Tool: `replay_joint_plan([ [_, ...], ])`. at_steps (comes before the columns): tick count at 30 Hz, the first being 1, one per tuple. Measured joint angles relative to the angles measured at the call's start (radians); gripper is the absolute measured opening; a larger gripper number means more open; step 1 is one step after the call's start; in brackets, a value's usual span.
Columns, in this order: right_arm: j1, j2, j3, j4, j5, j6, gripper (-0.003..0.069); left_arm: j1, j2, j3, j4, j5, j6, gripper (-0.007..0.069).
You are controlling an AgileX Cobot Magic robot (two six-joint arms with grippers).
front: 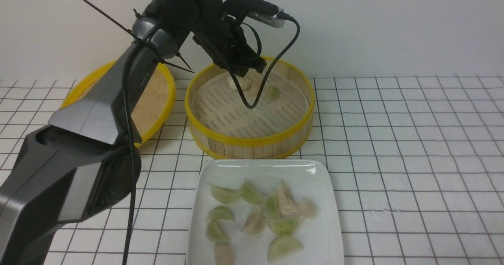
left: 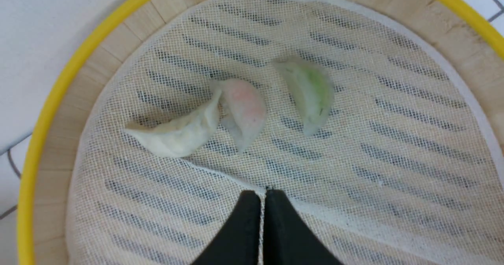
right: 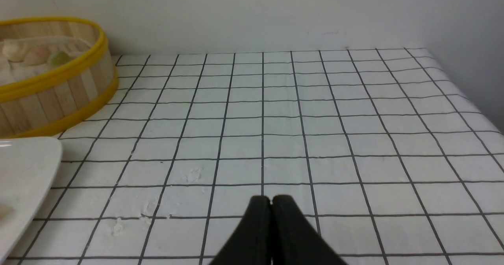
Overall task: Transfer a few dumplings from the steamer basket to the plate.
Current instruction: Use the left arm to grab a dumpling from the steamer
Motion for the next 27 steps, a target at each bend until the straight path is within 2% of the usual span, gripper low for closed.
replay_joint_plan([
  [4,0.000,0.000,0.000,0.000,0.000,0.000,-0.0015,0.000,0.027,-0.001,0.000,-0.109,0.005,-0.0003],
  [7,0.000,0.000,0.000,0.000,0.000,0.000,-0.0015,0.000,0.063,-0.001,0.013,-0.208,0.035,0.0048],
  [12,0.000,0.000,0.000,0.000,0.000,0.000,-0.0015,0.005,0.099,-0.001,0.039,-0.304,0.043,0.0205],
  [16,0.000,0.000,0.000,0.000,0.000,0.000,-0.0015,0.008,0.126,-0.001,0.072,-0.323,0.043,0.0370],
  [19,0.000,0.000,0.000,0.000,0.000,0.000,-0.0015,0.011,0.156,-0.001,0.088,-0.326,0.043,0.0438],
  [23,0.000,0.000,0.000,0.000,0.000,0.000,-0.0015,0.016,0.189,-0.001,0.098,-0.337,0.037,0.0457],
  [27,0.000,0.000,0.000,0.000,0.000,0.000,-0.0015,0.018,0.199,-0.007,0.095,-0.347,0.032,0.0444],
])
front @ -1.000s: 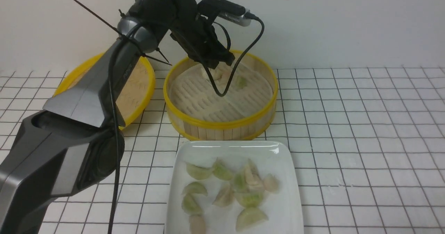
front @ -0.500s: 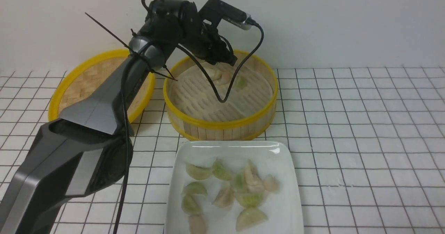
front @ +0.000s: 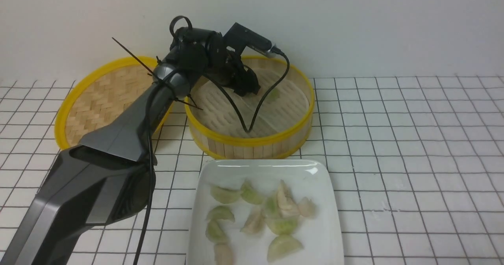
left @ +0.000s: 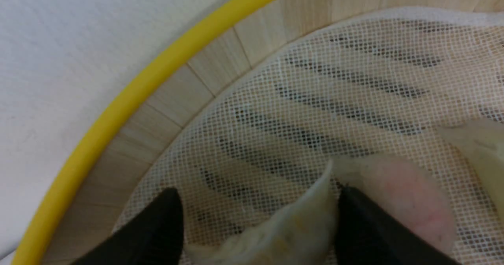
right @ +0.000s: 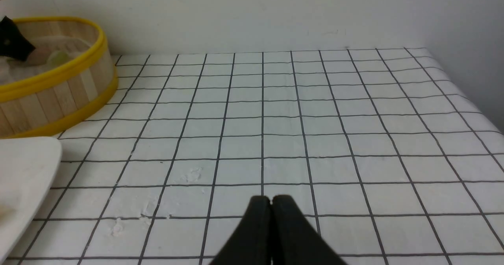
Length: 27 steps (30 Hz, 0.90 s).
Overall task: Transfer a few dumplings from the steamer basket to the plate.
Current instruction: Use the left arm to grab a dumpling from the steamer, then use the left arm to put the dumpling into the plate
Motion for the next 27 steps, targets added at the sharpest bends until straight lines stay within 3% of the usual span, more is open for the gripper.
replay_joint_plan([
  [2,0.000,0.000,0.000,0.000,0.000,0.000,-0.0015,0.000,0.001,-0.001,0.000,0.002,0.001,0.0390],
  [9,0.000,0.000,0.000,0.000,0.000,0.000,-0.0015,0.000,-0.029,0.000,0.001,0.097,-0.010,0.0339],
  [12,0.000,0.000,0.000,0.000,0.000,0.000,-0.0015,0.000,-0.079,0.003,0.002,0.157,-0.014,0.0148],
  [20,0.000,0.000,0.000,0.000,0.000,0.000,-0.0015,0.000,-0.253,0.002,-0.012,0.284,-0.017,0.0165],
  [22,0.000,0.000,0.000,0.000,0.000,0.000,-0.0015,0.000,-0.300,0.001,-0.031,0.369,-0.017,0.0165],
  [27,0.000,0.000,0.000,0.000,0.000,0.000,-0.0015,0.000,-0.383,0.009,-0.105,0.402,-0.034,0.0165],
])
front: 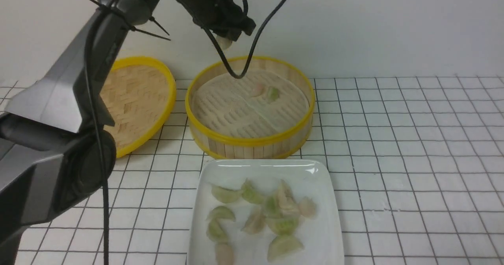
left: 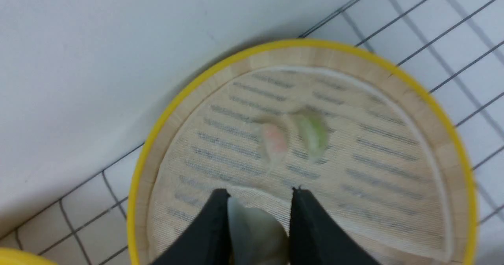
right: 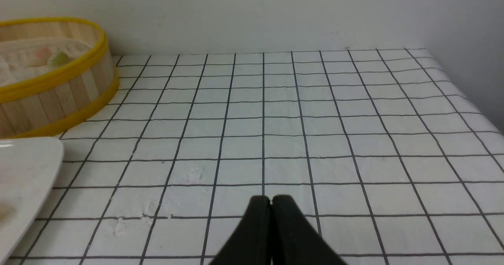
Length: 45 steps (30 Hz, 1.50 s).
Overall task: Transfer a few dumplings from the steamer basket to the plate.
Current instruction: Use the left arm to put the dumpling into the plate
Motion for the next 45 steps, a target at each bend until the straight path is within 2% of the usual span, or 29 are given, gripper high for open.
replay_joint_plan([
  [5,0.000,0.000,0.000,0.000,0.000,0.000,-0.0015,-0.010,-0.121,0.106,-0.056,0.000,-0.049,0.0165],
  [10,0.000,0.000,0.000,0.000,0.000,0.000,-0.0015,-0.050,-0.363,0.498,-0.056,-0.003,-0.084,0.0165],
  [12,0.000,0.000,0.000,0.000,0.000,0.000,-0.0015,-0.080,-0.478,0.716,-0.063,-0.003,-0.087,0.0165],
  [18,0.000,0.000,0.000,0.000,0.000,0.000,-0.0015,-0.193,-0.601,1.150,-0.079,-0.012,-0.087,0.0165],
  [23,0.000,0.000,0.000,0.000,0.000,0.000,-0.0015,-0.275,-0.572,1.306,-0.095,-0.119,-0.087,0.0165],
  [27,0.000,0.000,0.000,0.000,0.000,0.000,-0.0015,-0.317,-0.515,1.329,-0.101,-0.162,-0.087,0.0169],
  [30,0.000,0.000,0.000,0.000,0.000,0.000,-0.0015,-0.329,-0.487,1.329,-0.102,-0.171,-0.087,0.0224],
  [34,0.000,0.000,0.000,0.000,0.000,0.000,-0.0015,-0.332,-0.469,1.329,-0.103,-0.192,-0.088,0.0405],
  [35,0.000,0.000,0.000,0.000,0.000,0.000,-0.0015,-0.332,-0.469,1.329,-0.103,-0.192,-0.088,0.0412],
  [36,0.000,0.000,0.000,0.000,0.000,0.000,-0.0015,-0.332,-0.469,1.322,-0.103,-0.188,-0.089,0.0454],
  [38,0.000,0.000,0.000,0.000,0.000,0.000,-0.0015,-0.332,-0.469,1.306,-0.103,-0.177,-0.094,0.0466],
  [40,0.000,0.000,0.000,0.000,0.000,0.000,-0.0015,-0.332,-0.473,1.266,-0.103,-0.120,-0.104,0.0418],
  [42,0.000,0.000,0.000,0.000,0.000,0.000,-0.0015,-0.331,-0.494,1.252,-0.103,-0.094,-0.111,0.0320],
  [44,0.000,0.000,0.000,0.000,0.000,0.000,-0.0015,-0.331,-0.542,1.248,-0.094,-0.086,-0.116,0.0173],
  [45,0.000,0.000,0.000,0.000,0.000,0.000,-0.0015,-0.331,-0.542,1.248,-0.095,-0.086,-0.117,0.0158],
])
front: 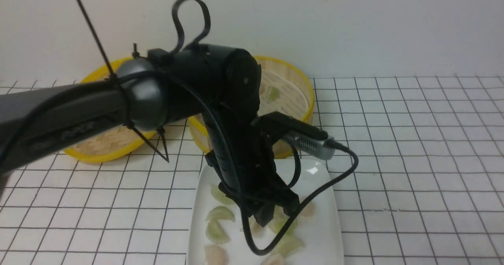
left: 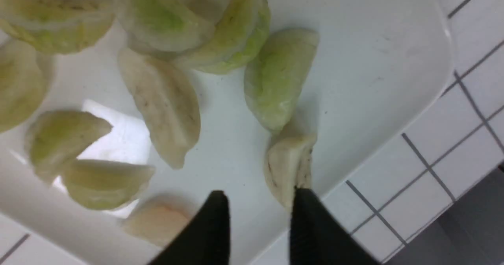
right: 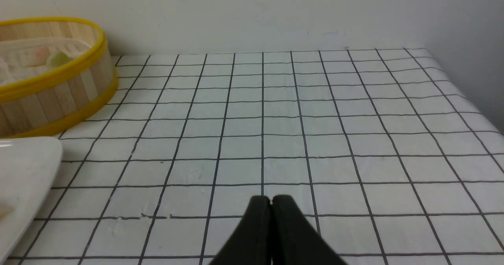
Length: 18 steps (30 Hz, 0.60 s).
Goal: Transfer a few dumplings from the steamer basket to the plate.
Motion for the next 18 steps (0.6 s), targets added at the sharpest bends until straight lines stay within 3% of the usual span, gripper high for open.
replay_joint_plan([
  [1,0.000,0.000,0.000,0.000,0.000,0.000,-0.0015,0.000,-0.065,0.001,0.009,-0.005,-0.012,0.0057],
  [4,0.000,0.000,0.000,0.000,0.000,0.000,-0.0015,0.000,-0.196,0.025,0.012,-0.058,-0.029,0.0005],
  [8,0.000,0.000,0.000,0.000,0.000,0.000,-0.0015,0.001,-0.368,0.094,0.014,-0.157,-0.037,-0.0006],
  [18,0.000,0.000,0.000,0.000,0.000,0.000,-0.0015,0.001,-0.904,0.504,0.014,-0.495,-0.046,-0.0006],
])
